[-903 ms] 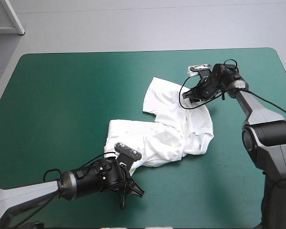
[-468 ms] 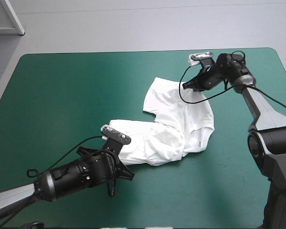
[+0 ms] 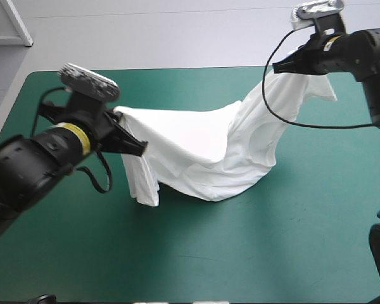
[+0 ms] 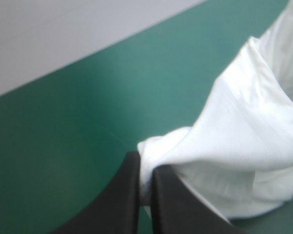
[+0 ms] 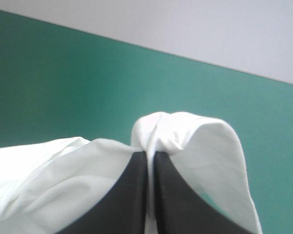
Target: Fold the cloth
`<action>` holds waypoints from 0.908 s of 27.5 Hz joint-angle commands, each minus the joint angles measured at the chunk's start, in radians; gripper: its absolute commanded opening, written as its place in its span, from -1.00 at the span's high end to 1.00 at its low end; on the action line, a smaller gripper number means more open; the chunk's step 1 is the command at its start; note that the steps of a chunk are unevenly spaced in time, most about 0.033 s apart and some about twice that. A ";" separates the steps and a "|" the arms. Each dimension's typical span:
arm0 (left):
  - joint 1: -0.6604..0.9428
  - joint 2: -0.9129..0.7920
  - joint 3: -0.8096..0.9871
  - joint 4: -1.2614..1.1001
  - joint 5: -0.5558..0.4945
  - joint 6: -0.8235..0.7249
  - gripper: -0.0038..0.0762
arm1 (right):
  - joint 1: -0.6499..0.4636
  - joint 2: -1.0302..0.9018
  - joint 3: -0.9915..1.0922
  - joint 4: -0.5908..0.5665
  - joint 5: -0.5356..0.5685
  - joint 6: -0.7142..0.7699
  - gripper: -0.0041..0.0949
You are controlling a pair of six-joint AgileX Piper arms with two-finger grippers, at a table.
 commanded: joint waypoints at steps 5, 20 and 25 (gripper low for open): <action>0.183 -0.012 -0.337 0.066 0.034 0.204 0.92 | -0.004 -0.231 -0.131 -0.106 0.012 0.030 0.95; 0.207 0.088 -0.749 0.213 0.034 0.407 0.92 | -0.004 -0.496 -0.284 -0.163 -0.071 0.026 0.95; 0.207 0.117 -0.784 0.097 0.034 0.511 0.92 | -0.004 -0.492 -0.286 -0.163 -0.047 -0.004 0.95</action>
